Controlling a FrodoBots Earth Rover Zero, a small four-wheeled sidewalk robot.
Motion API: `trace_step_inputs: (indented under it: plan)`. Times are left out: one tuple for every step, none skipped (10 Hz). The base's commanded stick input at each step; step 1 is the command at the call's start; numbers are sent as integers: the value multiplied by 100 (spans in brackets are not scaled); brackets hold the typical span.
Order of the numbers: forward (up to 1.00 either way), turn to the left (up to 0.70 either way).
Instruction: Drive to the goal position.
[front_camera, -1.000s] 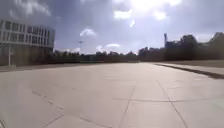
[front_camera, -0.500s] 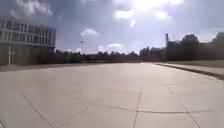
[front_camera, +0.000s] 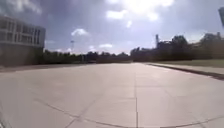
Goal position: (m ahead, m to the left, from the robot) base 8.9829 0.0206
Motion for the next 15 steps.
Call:
trace_step_inputs:
  plan:
    - [70,0]
    - [70,0]
    - [70,0]
    - [70,0]
    - [70,0]
    - [70,0]
    - [70,-2]
    - [70,-2]
    - [70,-2]
    - [70,-2]
    - [70,-2]
    - [70,-2]
    - [70,-3]
    - [70,-14]
    - [70,-32]
